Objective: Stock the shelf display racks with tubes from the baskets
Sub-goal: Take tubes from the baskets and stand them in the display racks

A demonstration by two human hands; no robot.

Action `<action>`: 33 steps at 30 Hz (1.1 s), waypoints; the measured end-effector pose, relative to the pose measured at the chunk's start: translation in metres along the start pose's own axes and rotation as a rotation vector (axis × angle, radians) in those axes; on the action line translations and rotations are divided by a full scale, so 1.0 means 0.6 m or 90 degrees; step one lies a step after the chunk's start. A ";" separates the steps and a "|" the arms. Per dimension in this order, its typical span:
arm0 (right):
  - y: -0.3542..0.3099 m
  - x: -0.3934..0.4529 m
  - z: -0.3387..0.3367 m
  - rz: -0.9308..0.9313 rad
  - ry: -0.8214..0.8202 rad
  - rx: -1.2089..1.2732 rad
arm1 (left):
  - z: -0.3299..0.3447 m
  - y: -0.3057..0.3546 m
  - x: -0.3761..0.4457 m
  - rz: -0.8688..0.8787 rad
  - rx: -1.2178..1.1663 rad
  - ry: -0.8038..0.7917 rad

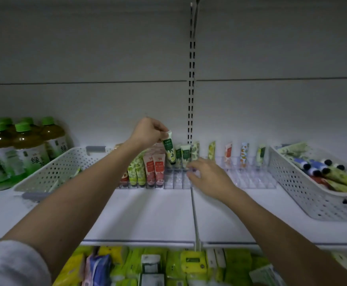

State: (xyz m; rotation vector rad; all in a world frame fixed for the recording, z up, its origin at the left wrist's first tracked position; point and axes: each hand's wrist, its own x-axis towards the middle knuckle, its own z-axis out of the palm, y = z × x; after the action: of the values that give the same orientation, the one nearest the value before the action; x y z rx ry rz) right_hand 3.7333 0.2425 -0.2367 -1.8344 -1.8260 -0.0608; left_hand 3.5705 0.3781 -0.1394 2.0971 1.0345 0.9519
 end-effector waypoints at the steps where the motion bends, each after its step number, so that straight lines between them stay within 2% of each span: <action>1: 0.005 -0.024 0.007 0.010 -0.014 0.003 | 0.003 0.002 0.000 0.006 0.019 -0.003; 9: 0.036 -0.136 0.063 0.077 -0.141 -0.064 | 0.032 0.002 -0.012 0.054 0.155 0.012; 21: 0.040 -0.139 0.072 0.100 -0.160 -0.056 | 0.052 -0.026 0.014 0.022 0.186 0.092; 33: 0.039 -0.138 0.070 0.101 -0.175 -0.060 | 0.088 -0.033 0.019 -0.051 0.273 0.027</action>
State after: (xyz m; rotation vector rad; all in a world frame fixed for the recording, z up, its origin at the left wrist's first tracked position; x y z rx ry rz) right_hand 3.7345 0.1853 -0.3135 -2.1365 -1.8759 0.1756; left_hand 3.6100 0.3870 -0.1803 2.3600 1.4365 0.7891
